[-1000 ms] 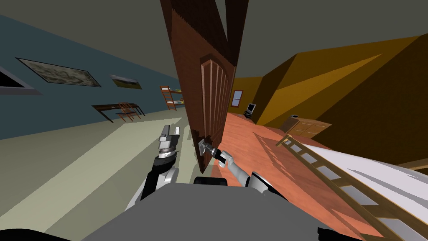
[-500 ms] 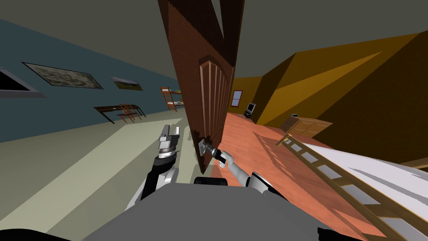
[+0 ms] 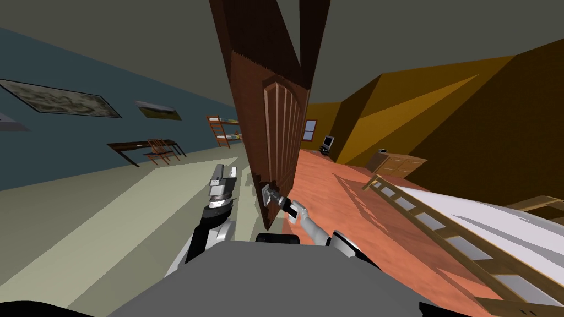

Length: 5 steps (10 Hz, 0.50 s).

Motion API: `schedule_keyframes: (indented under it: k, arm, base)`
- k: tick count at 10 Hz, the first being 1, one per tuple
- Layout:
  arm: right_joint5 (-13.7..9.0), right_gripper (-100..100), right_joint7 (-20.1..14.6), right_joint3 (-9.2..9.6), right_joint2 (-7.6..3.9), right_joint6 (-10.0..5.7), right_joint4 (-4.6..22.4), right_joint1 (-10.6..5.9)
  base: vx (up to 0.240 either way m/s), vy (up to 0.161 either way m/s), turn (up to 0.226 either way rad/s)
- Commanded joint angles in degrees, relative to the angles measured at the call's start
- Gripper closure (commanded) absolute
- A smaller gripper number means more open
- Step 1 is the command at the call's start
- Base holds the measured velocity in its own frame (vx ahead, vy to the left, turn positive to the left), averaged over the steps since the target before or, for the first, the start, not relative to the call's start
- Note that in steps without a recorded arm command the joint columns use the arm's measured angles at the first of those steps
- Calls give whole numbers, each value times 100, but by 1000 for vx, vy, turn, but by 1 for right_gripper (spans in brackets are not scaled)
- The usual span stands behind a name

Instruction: Push the door open

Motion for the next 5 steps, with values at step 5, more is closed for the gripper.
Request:
schedule_keyframes:
  k: [5]
  arm:
    - [40,100,452,-196,220,426,-417,479]
  base:
    - [120,203,-111]
